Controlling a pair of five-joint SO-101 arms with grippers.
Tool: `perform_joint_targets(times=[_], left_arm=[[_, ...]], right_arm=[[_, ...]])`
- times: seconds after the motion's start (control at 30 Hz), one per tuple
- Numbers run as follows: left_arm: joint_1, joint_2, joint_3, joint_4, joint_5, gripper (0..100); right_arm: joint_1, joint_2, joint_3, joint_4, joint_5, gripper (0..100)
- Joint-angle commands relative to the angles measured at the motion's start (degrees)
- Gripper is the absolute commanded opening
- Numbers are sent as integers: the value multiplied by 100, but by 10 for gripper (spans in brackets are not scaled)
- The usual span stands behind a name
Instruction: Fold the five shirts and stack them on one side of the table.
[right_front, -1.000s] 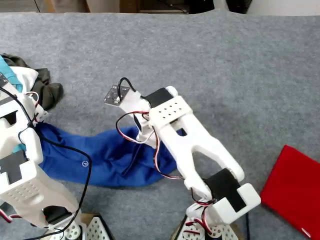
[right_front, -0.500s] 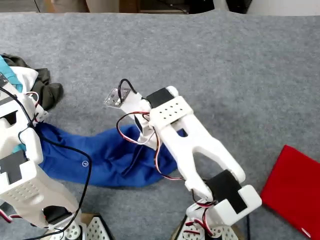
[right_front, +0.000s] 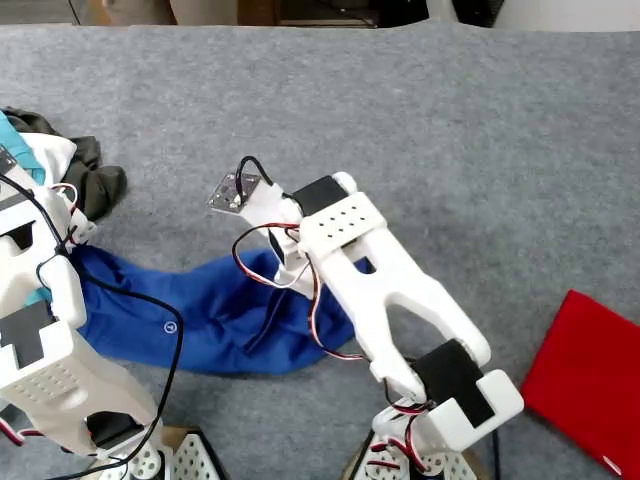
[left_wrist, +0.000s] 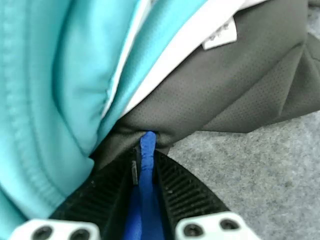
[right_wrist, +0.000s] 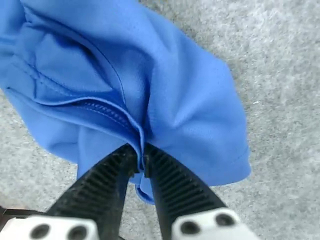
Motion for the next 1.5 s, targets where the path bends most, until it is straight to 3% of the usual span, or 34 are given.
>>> perform_joint_targets(times=[0.0, 0.47, 0.83, 1.0, 1.17, 1.47], left_arm=[[-70, -4, -255, 0, 26, 20], [-70, -4, -255, 0, 26, 20], [-35, -48, -264, 88, 44, 20], [97, -488, -1187, 1187, 141, 20], [360, -1323, -2936, 2875, 141, 20], [905, -2598, -4818, 4932, 97, 20]], right_arm=[[-31, -48, -286, -44, 44, 5], [84, -1253, -391, 642, 0, 5], [57, -1367, -2264, 1468, 44, 5], [48, -1059, -3301, 1829, 167, 5], [593, -857, -5033, 2154, 484, 8], [1033, -1868, -6044, 2154, 712, 8]])
